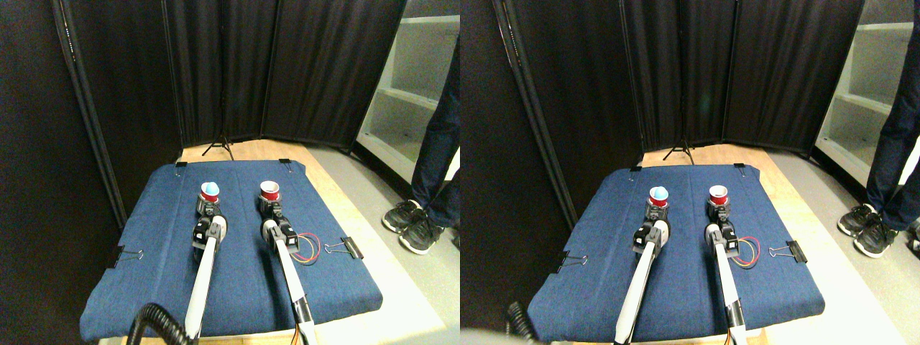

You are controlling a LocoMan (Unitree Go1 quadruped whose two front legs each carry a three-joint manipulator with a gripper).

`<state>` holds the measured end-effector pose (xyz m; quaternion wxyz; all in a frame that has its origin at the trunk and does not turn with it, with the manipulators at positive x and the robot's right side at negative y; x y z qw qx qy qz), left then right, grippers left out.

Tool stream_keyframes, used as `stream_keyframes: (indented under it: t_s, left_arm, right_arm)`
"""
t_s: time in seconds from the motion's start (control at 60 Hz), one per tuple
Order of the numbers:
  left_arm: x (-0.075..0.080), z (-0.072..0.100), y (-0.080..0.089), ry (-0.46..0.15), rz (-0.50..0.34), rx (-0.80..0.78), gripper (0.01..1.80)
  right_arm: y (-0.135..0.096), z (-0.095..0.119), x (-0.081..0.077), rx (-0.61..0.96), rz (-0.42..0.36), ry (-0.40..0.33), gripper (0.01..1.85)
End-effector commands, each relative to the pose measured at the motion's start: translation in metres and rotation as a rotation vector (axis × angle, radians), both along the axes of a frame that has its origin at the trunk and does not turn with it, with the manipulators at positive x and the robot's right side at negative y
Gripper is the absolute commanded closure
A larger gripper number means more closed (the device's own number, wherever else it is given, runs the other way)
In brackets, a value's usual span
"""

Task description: Pour (bimanual)

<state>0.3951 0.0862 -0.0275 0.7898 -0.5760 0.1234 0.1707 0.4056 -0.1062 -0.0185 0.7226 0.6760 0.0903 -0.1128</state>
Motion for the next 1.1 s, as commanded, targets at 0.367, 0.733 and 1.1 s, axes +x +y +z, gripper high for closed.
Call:
stream_keyframes:
  t_s: [0.367, 0.733, 1.1]
  left_arm:
    - [-0.003, 0.006, 0.0, 0.034, 0.111, 0.123, 1.35]
    - [-0.007, 0.01, 0.003, 0.047, 0.149, 0.22, 1.04]
    - [-0.01, 0.017, 0.005, 0.056, 0.177, 0.217, 0.74]
  right_arm:
    - [-0.008, -0.004, -0.002, -0.04, 0.037, 0.074, 1.53]
    - [-0.008, 0.0, -0.002, -0.049, 0.06, 0.103, 1.22]
    - [-0.004, 0.013, -0.009, -0.077, 0.126, 0.134, 0.63]
